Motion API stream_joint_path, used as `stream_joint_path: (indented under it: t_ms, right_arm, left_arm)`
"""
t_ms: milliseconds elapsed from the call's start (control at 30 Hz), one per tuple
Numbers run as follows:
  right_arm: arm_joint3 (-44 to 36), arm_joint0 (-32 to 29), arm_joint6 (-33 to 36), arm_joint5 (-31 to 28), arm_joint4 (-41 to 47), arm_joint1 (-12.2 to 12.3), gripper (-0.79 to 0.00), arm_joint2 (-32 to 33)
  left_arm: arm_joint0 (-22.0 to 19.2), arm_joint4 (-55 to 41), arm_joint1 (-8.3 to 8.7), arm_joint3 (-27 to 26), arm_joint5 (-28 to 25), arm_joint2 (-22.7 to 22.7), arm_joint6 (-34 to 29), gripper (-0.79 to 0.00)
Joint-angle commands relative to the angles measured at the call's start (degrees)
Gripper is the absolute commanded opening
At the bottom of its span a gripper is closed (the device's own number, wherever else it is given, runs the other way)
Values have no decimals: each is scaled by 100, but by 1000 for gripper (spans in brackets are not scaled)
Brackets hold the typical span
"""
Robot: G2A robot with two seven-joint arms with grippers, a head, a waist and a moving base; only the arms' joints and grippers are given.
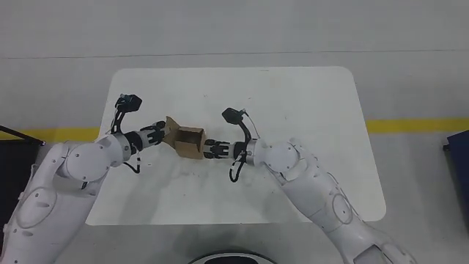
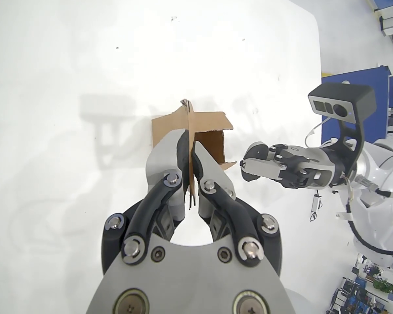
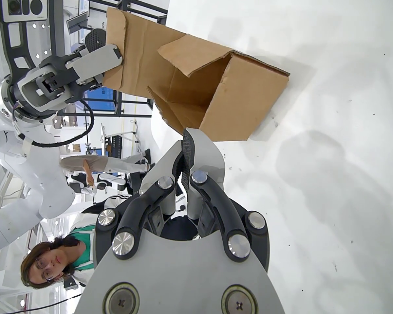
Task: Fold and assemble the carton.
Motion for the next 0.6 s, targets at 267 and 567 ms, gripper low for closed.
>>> stream_joint_path:
  t_ms: [267, 567]
  right_arm:
    - [263, 144, -46, -108, 184, -28, -785, -29]
    - [-24, -88, 29, -649, 355, 27, -785, 94]
  left_arm:
    - [-134, 477, -27, -185, 82, 386, -150, -785]
    - [-221, 727, -48, -215, 218, 525, -181, -785]
